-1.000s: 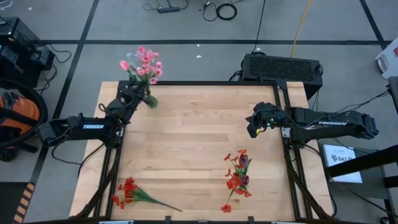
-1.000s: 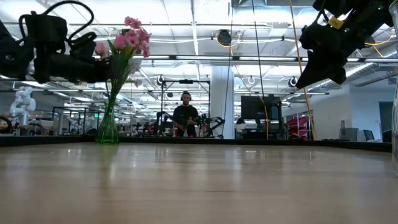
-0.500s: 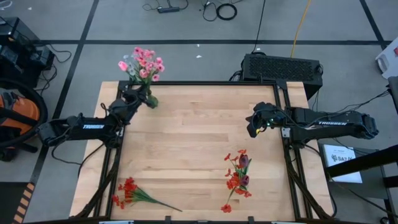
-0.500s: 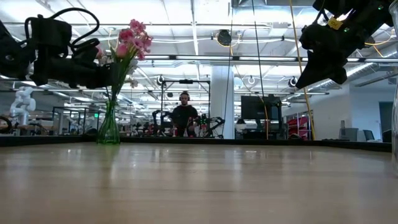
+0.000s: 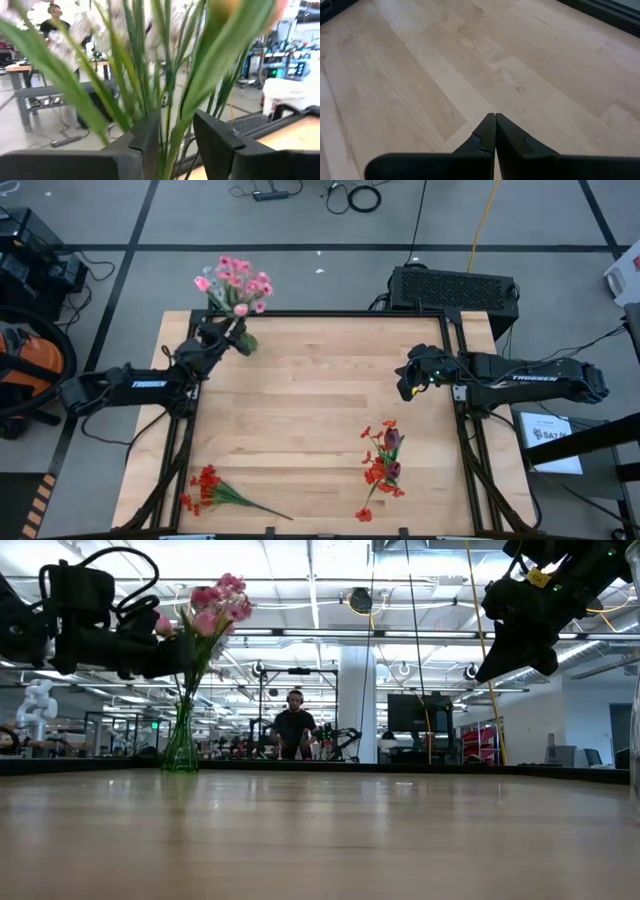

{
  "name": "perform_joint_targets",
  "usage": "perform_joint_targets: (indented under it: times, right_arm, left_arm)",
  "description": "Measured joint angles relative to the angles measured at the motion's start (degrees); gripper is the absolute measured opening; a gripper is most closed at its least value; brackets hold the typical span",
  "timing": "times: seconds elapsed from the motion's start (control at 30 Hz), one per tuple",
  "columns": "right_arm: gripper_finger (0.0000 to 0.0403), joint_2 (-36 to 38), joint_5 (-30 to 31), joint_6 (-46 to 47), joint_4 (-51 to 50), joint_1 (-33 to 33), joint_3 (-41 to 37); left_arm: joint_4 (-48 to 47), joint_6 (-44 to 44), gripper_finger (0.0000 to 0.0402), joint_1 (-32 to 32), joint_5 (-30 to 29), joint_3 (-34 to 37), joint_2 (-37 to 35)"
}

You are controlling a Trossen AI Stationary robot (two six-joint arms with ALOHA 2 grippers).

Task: Sort flowers into vase by color
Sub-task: Put the orange flowers into the transparent vase

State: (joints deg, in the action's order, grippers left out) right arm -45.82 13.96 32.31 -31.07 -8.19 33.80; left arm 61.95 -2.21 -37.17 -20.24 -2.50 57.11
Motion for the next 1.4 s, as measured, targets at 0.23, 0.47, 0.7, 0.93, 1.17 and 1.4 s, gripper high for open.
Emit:
perform_joint_targets:
  times: [0.23,0.47,0.7,0.93,1.17,1.4]
  right_arm:
    - [0.0,0.0,0.0,-0.2,0.0,0.0,0.0]
    - [0.0,0.0,-0.3,-0.7,0.0,0.0,0.0]
    - [0.0,0.0,-0.3,-3.6,0.0,0.0,0.0]
    - [0.0,0.0,-0.3,-6.0,0.0,0.0,0.0]
    - [0.0,0.0,-0.5,-6.0,0.0,0.0,0.0]
    - [0.0,0.0,-0.6,-1.6,0.0,0.0,0.0]
  left_arm:
    - [-2.7,-5.5,0.0132,4.8,-6.0,-1.9,-4.4]
    - [-22.4,-8.7,0.0132,11.5,-19.1,-7.3,-11.4]
    - [-54.3,0.7,0.0132,14.8,-20.5,-18.3,-15.2]
    - [-81.6,15.4,0.0132,14.8,-19.3,-28.6,-15.3]
    - [-102.6,32.2,0.0132,15.2,-9.7,-38.5,-15.1]
    - [-113.5,55.4,0.0132,20.6,0.4,-42.8,-15.0]
